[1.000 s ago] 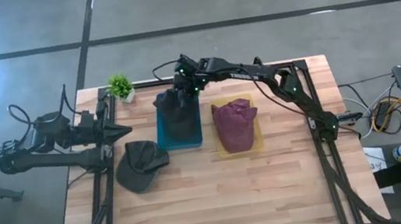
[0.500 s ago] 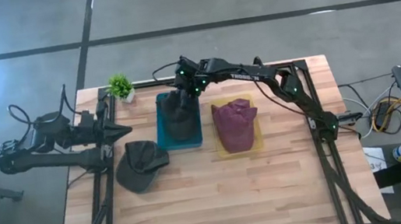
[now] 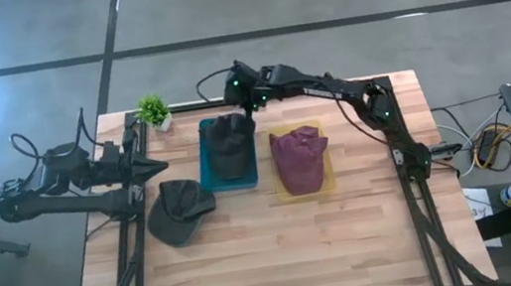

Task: Pick & Place hat
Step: Put the black cap into the blue bin

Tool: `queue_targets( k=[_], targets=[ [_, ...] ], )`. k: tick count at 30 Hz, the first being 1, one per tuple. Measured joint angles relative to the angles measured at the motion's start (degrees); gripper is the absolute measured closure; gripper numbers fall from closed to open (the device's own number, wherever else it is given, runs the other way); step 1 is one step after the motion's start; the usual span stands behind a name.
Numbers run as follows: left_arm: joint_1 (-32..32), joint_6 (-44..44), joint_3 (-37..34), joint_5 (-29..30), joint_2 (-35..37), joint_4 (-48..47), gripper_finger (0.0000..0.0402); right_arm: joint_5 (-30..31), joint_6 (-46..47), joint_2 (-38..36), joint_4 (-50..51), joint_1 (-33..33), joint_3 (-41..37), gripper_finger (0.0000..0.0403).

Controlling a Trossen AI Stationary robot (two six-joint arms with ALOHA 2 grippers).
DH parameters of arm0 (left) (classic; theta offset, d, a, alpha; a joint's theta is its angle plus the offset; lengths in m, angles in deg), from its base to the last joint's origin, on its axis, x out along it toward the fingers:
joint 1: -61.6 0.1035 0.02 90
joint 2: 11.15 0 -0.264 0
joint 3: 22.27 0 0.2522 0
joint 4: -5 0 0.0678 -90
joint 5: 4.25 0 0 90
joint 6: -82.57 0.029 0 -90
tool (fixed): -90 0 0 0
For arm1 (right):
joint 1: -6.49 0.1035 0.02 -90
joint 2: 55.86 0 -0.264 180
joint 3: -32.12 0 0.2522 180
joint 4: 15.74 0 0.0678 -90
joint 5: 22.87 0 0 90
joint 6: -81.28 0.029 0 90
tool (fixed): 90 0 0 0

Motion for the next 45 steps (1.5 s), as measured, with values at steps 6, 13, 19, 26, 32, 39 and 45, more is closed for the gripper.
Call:
queue_targets(
  k=[6,13,19,26,32,39,45],
  targets=[
    [0.01,0.00,0.00,-0.01,-0.02,0.00,0.0401,-6.43,0.91,-3.01,-0.10,7.53,0.07,0.0062],
    [-0.01,-0.01,0.00,-0.01,-0.02,0.00,0.0401,0.53,-4.84,0.85,-3.26,21.46,-0.24,0.0062],
    [0.01,0.00,0.00,0.01,-0.02,0.00,0.0401,3.21,-9.92,5.61,-8.62,27.58,-0.37,0.0066],
    [-0.01,0.01,0.00,0.01,-0.02,0.00,0.0401,4.89,-10.77,11.91,-20.65,29.50,-0.22,0.0074],
    [-0.01,-0.01,0.00,-0.01,-0.02,-0.02,0.0401,7.03,-9.13,15.84,-28.26,30.86,-0.24,0.0074],
    [-0.01,0.00,0.00,-0.01,-0.02,-0.02,0.0401,12.89,-8.06,19.15,-32.39,31.27,-0.25,0.0074],
    [-0.01,0.00,0.00,0.01,-0.02,-0.02,0.0401,13.41,-5.63,20.80,-33.97,31.04,-0.26,0.0074]
  ],
)
